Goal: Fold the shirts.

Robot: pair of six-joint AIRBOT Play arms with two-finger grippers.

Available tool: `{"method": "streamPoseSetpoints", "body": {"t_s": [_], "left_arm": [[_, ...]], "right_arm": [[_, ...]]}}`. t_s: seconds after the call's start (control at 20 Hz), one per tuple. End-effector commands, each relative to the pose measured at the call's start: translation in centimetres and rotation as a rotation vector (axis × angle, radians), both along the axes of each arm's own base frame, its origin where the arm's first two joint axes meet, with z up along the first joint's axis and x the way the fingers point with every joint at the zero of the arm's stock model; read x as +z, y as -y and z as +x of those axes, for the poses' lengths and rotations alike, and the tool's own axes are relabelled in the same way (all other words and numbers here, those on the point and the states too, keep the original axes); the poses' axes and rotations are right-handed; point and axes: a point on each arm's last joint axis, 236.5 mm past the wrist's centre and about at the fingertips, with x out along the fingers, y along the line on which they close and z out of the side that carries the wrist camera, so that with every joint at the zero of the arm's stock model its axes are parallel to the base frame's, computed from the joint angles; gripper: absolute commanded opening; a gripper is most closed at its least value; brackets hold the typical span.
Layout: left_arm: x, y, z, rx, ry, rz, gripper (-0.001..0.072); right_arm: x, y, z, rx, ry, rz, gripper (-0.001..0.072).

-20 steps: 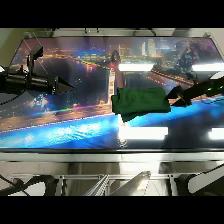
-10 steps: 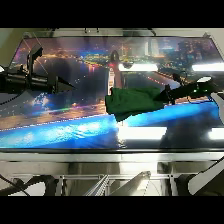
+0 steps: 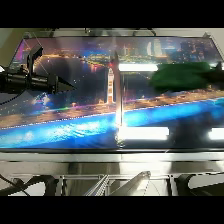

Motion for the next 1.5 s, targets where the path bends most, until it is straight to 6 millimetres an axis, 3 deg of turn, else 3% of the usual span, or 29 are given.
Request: {"method": "streamPoseSetpoints", "body": {"t_s": [0.0,0.1,0.25,0.4,0.55,0.6,0.7,0.75,0.85,0.95,1.0,1.15,1.25,1.45], "left_arm": [[0.0,0.0,0.0,-0.001,0.001,0.002,0.0017],[0.0,0.0,0.0,-0.001,0.001,0.002,0.0018],[0.0,0.0,0.1,0.002,0.002,0.002,0.0017],[0.0,0.0,0.0,0.002,0.002,0.002,0.0018],[0.0,0.0,0.1,0.002,0.002,0.001,0.0018],[0.0,0.0,0.1,0.002,0.002,0.001,0.0018],[0.0,0.0,0.1,0.002,0.002,0.001,0.0017],[0.0,0.0,0.1,0.002,0.002,0.001,0.0017],[0.0,0.0,0.0,0.0,0.002,0.0,0.0017],[0.3,0.0,-0.1,-0.009,0.006,-0.001,0.0016],[0.9,0.1,-0.1,-0.019,0.019,0.0,0.0016],[4.0,0.0,0.5,-0.039,0.111,0.013,0.0016],[6.0,0.0,0.3,-0.044,0.183,0.028,0.0016],[4.8,1.5,-4.6,-0.056,0.152,0.024,0.0016]], "right_arm": [[-1.9,14.2,-13.4,-0.329,-0.36,-0.263,0.0019],[-4.1,16.8,-19.8,-0.387,-0.515,-0.266,0.0019],[-8.7,16.6,-26.2,-0.42,-0.644,-0.181,0.0019],[-12.2,15.7,-30.5,-0.447,-0.73,-0.131,0.002],[-12.4,14.8,-31.5,-0.426,-0.752,-0.101,0.0031],[-11.9,14.3,-31.7,-0.42,-0.761,-0.09,0.0094],[-9.9,13.5,-32.2,-0.417,-0.768,-0.078,0.071],[-8.5,13.5,-32.2,-0.45,-0.76,-0.084,0.0702],[-5.2,13.9,-30.9,-0.504,-0.667,-0.124,0.0703],[-1.4,13.5,-26.6,-0.528,-0.447,-0.119,0.0702],[0.8,12.4,-23.9,-0.485,-0.311,-0.094,0.0702],[9.8,5.7,-16.2,-0.212,0.154,0.022,0.0702],[14.1,0.6,-14.2,-0.025,0.328,0.058,0.0702],[15.1,-9.6,-13.7,0.232,0.372,-0.011,0.0702]]}}
